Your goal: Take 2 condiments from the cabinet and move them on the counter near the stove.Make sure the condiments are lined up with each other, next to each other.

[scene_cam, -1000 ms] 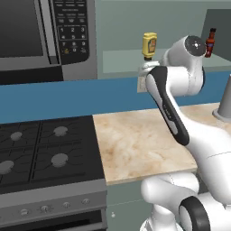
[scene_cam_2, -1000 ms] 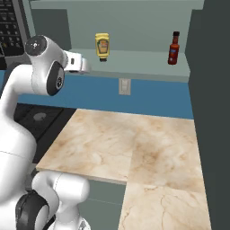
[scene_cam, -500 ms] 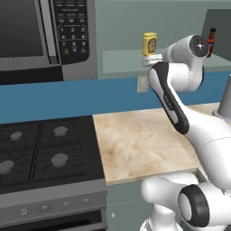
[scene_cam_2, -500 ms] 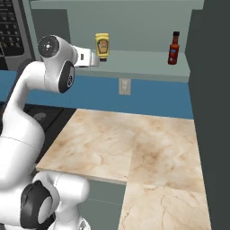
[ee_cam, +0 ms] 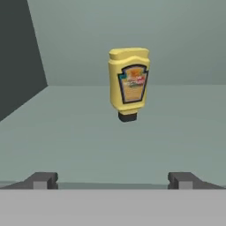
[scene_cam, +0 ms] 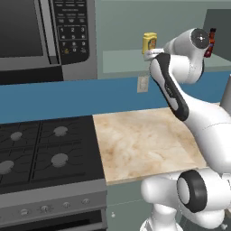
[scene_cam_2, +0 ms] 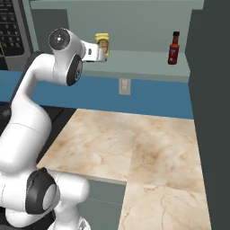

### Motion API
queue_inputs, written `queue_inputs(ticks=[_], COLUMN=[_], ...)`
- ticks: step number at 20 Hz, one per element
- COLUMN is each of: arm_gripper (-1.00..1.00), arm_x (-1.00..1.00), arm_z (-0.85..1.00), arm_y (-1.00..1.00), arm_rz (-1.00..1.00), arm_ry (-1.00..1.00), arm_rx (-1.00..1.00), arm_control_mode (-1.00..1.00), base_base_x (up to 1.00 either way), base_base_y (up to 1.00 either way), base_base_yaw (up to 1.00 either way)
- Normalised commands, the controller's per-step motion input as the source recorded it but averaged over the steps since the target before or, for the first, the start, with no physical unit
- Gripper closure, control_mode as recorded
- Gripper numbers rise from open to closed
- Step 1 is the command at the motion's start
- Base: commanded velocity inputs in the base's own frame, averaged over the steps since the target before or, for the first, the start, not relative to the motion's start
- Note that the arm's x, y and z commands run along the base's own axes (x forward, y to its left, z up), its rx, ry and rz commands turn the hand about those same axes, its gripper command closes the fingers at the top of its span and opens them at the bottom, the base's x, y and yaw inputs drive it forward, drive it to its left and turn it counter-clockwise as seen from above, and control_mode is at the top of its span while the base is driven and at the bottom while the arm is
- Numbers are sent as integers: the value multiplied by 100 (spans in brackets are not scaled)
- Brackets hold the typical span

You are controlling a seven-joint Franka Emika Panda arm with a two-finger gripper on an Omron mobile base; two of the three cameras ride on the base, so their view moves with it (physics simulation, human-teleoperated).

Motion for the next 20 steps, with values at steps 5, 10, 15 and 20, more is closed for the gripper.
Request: queue_inputs(ticks=[5, 10, 15, 20], arm_gripper=[-100, -100, -100, -100], arm_x=[45, 37, 33, 32], arm_z=[0, 7, 10, 4], arm_y=[-4, -11, -17, -9], arm_rz=[0, 0, 1, 0], arm_ry=[0, 0, 0, 0], arm_rx=[0, 0, 0, 0], arm_control_mode=[-100, -100, -100, -100], base_base_x=[0, 0, 0, 0], base_base_y=[0, 0, 0, 0], base_base_yaw=[0, 0, 0, 0])
